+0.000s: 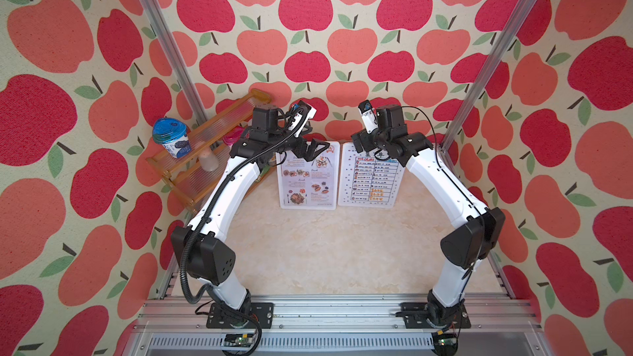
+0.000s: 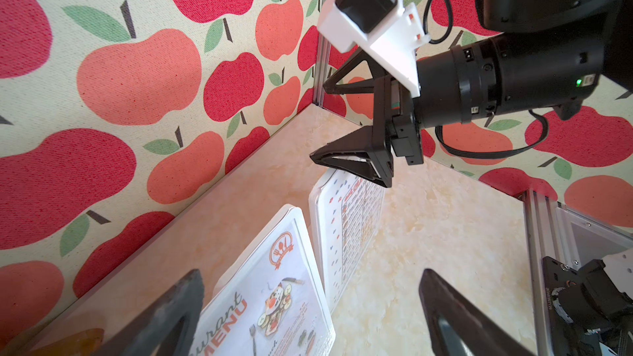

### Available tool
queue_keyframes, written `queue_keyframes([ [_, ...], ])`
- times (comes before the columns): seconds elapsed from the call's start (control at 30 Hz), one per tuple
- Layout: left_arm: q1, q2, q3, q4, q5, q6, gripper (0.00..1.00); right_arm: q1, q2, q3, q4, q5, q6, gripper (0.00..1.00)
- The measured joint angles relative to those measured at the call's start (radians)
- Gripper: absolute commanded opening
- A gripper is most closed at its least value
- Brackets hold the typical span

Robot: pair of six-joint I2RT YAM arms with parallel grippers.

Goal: Insert the menus into the narrow rack
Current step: Insert the menu into the narrow rack.

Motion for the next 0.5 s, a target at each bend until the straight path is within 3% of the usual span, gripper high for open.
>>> queue_keyframes([
  [0.27,0.015,-0.023,-0.017,0.022,-0.005,-0.015,0.99,-0.006,-0.053,-0.042,-0.005,0.060,-0.009,0.99],
  [0.5,0.059,-0.154,-0.142,0.073,-0.041,-0.060,0.99,-0.105,-0.241,-0.274,0.038,0.104,0.005,0.99],
])
